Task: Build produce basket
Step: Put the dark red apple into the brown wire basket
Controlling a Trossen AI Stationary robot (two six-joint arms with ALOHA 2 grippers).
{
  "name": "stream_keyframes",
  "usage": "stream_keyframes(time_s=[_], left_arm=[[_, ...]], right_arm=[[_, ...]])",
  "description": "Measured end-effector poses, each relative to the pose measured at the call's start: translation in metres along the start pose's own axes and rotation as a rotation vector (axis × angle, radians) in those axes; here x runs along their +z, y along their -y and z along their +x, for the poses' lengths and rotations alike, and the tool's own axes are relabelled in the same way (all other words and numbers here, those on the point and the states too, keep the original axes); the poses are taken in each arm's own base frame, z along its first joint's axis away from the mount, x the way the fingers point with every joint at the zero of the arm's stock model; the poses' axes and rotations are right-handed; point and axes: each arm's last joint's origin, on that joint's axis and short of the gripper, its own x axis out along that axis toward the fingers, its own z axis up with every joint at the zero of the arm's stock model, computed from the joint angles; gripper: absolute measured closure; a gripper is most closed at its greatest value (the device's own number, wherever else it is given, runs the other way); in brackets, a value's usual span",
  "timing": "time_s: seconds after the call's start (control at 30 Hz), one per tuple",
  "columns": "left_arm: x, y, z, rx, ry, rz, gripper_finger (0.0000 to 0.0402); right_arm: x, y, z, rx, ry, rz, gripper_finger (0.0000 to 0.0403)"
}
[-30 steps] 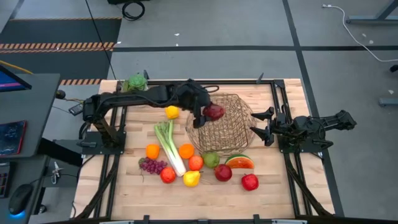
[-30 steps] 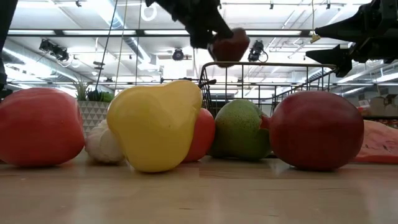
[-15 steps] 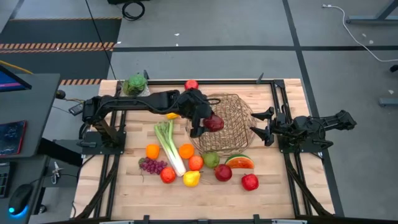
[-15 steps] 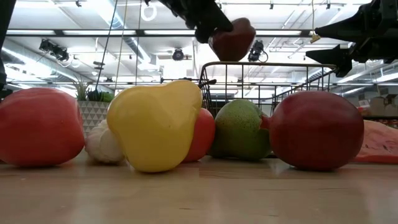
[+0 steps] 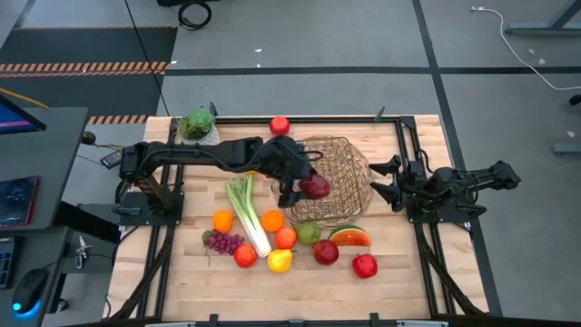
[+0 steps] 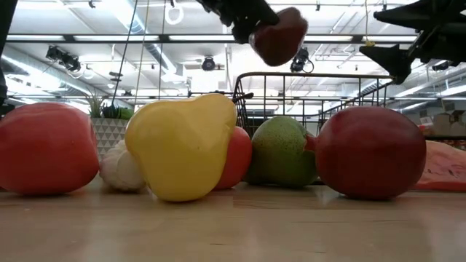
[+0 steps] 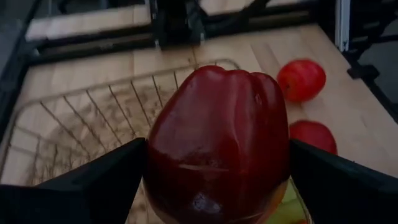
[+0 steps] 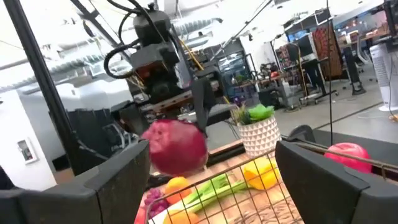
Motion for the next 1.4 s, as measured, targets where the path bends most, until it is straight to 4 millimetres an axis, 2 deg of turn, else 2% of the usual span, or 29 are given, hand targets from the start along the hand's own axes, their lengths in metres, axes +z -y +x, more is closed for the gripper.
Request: stream_keyframes(time_s=[0.13,0.23,0.33,0.43,0.63,0.87,1.1,1.23,1.4], left_arm=[[0.006,0.001,0.0,0.014,0.059,0.05,0.0024],[0.009,0.002,0.0,0.052,0.077,0.151,0.0024],[0.011,-0.001,0.0,0.156,0.069,0.249,0.0024],[0.013,-0.004,-0.001,0.241,0.064,0.271,0.0024],[0.012,-0.006,-0.001,0.326,0.028,0.287,0.0024],[0.013,-0.002,-0.003,0.535,-0.1,0.498,0.0024],[0.017,0.009,-0.003,0.633,-0.169,0.644,0.0024],[0.018,0.015,-0.003,0.673,-0.204,0.692,0.0024],[0.02,0.019,-0.005,0.747,-0.226,0.69,0.0024]], right_arm=[[0.003,-0.002,0.001,0.028,0.024,0.001,0.0055],[0.007,-0.004,0.003,0.031,0.024,-0.029,0.0055],[0.013,-0.006,0.008,-0.022,-0.016,-0.093,0.0055],[0.017,-0.011,0.018,-0.057,-0.087,-0.182,0.0055],[0.024,-0.023,0.045,-0.141,-0.196,-0.304,0.0055],[0.034,-0.031,0.082,-0.242,-0.186,-0.224,0.0055],[0.039,-0.043,0.12,-0.263,-0.185,-0.271,0.0055],[0.042,-0.049,0.142,-0.274,-0.196,-0.286,0.0055],[0.042,-0.054,0.159,-0.312,-0.194,-0.297,0.0055]])
